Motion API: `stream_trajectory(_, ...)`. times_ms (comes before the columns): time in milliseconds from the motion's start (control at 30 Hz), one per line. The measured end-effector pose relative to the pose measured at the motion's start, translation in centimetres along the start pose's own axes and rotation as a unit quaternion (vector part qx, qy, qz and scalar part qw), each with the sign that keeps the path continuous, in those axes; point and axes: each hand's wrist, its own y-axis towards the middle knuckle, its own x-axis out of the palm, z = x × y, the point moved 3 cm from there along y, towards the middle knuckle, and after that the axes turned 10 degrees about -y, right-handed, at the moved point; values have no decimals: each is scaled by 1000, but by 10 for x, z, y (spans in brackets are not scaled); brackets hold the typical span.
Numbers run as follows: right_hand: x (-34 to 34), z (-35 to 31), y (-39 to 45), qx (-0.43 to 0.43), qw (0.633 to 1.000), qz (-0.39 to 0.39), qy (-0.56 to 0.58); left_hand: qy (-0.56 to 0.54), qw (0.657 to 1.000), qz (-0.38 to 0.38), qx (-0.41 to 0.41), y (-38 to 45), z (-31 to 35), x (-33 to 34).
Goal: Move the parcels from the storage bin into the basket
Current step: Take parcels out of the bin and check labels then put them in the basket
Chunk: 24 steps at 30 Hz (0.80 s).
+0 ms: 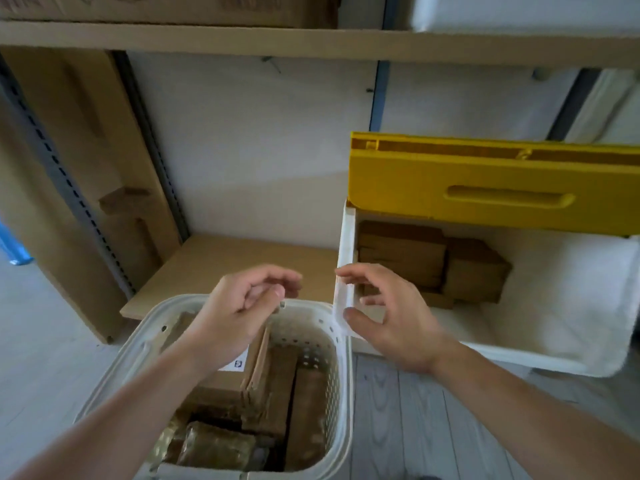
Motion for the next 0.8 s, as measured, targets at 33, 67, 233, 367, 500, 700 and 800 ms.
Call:
stream_trajectory(33,-9,7,-4,10,1000,11,-2,-9,1000,-8,10,4,2,9)
stream_trajectory(67,-17,14,-8,21,1000,18,-3,-16,1000,-15,19,8,4,18)
stream_trajectory(233,-52,46,-34,68,997,36,-9,-57,995,-62,51,28,13,65)
stream_trajectory(367,-74,68,-49,98,993,65,-15,-71,993,-86,45,46,13,104)
stream_trajectory(500,-86,87,-55,122,988,93,-4,-68,994,-77,36,65,7,134)
stream_trajectory(700,-92,118,-44,196,974,113,25,-76,996,-43,13,94,-8,161)
stream_trajectory(800,-96,137,-33,245,960,129,39,-70,997,-43,-2,106,-15,172)
